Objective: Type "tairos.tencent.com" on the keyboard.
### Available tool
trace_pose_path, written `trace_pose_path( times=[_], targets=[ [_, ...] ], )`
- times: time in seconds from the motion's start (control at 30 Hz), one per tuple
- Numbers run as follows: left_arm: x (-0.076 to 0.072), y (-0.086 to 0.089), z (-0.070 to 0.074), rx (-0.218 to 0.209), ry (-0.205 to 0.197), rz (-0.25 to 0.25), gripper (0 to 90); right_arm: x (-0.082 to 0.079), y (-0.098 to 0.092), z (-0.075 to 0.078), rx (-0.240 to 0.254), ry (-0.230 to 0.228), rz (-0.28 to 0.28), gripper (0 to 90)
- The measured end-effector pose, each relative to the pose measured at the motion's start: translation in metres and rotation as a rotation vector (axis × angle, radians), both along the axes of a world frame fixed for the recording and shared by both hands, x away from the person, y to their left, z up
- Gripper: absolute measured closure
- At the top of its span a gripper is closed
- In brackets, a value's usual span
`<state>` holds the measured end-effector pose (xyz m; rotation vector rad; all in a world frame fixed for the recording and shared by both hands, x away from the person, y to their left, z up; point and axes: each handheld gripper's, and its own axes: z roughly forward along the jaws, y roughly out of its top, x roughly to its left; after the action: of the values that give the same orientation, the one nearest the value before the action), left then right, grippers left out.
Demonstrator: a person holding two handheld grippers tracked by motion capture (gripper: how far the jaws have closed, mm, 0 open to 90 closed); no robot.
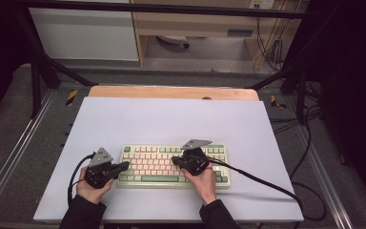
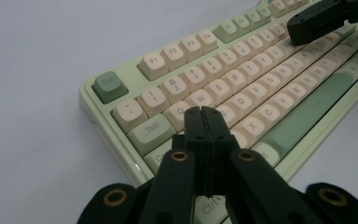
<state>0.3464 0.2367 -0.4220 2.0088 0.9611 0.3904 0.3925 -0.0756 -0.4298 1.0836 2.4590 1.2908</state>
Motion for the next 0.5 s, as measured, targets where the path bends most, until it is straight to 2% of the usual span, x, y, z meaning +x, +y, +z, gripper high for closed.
trace_pose_path(
  times=[0.37,0.5],
  targets=[
    [-0.0001,0.0003,0.0003,0.000,-0.001,0.001,90.0,-0.0003,0.0043,-0.0029,-0.011,-0.002,0.010,90.0],
    [-0.0002,0.0004,0.0004,-0.001,-0.002,0.001,90.0,-0.0004,0.0055,-0.0050,-0.028,-0.007,0.015,90.0]
  ],
)
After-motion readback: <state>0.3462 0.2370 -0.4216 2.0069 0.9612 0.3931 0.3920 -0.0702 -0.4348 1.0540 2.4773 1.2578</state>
